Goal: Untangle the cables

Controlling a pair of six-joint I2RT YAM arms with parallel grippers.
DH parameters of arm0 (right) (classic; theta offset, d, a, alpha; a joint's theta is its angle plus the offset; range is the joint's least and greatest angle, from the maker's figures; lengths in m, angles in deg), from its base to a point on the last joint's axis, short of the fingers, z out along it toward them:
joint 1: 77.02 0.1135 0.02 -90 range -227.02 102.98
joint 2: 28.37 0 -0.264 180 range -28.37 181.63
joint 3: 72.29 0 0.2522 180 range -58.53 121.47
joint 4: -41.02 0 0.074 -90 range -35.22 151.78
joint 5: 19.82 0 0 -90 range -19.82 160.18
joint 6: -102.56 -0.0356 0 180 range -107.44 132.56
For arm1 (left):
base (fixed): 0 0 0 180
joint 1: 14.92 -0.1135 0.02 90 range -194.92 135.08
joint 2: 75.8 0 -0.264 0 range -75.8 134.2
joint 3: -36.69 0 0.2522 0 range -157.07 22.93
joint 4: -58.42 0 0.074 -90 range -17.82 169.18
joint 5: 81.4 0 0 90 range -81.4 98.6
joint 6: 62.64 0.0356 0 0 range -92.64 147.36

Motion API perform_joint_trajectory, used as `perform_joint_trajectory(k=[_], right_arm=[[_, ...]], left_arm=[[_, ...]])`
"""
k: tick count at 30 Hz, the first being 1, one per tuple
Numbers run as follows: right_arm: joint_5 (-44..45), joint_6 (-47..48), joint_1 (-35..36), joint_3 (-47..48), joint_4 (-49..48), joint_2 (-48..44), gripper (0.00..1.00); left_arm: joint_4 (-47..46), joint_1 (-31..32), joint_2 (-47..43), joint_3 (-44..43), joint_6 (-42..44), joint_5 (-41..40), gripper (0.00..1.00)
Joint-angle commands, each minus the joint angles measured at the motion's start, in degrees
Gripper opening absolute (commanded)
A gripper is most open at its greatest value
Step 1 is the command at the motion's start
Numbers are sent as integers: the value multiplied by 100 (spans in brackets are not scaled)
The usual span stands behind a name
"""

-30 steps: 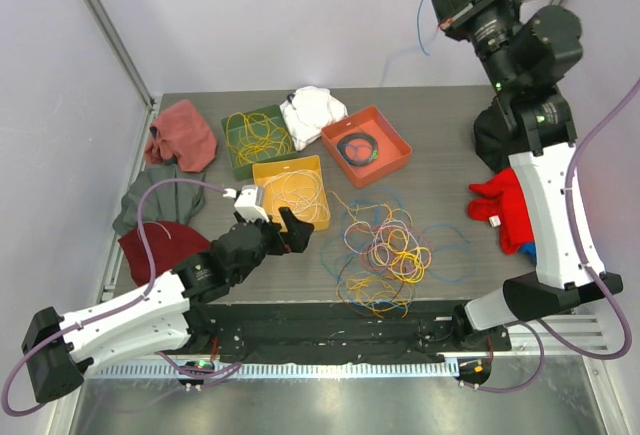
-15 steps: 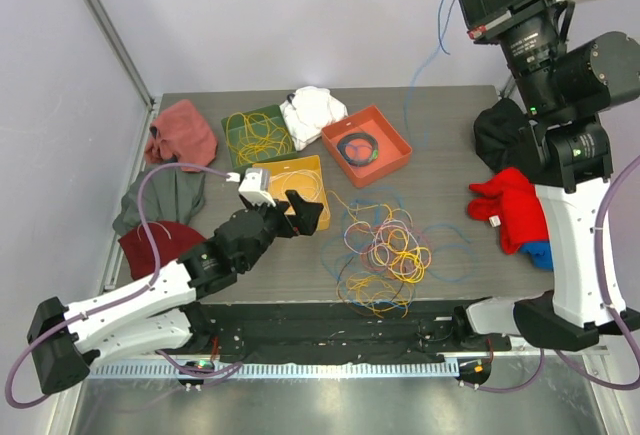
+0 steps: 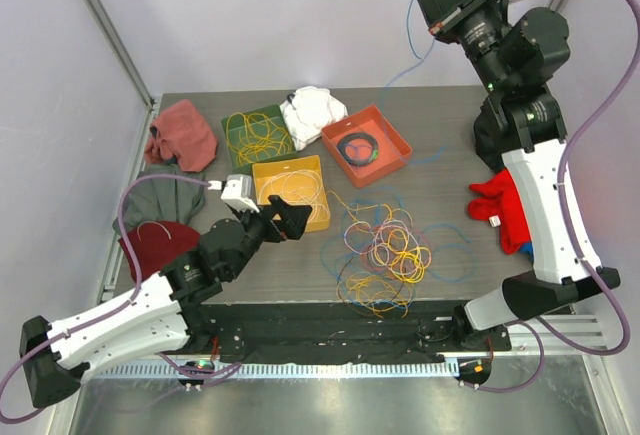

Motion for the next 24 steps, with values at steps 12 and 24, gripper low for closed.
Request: perform_joint_trajectory(k=[12,24], right_arm=[[-143,-69,30,-514,-789,794,1],[-169,-105,21,-1727,-1360,917,1]], left_arm=[[105,2,-69,155,-82,-268,100],[-141,11,309,181,-20,-198,100]])
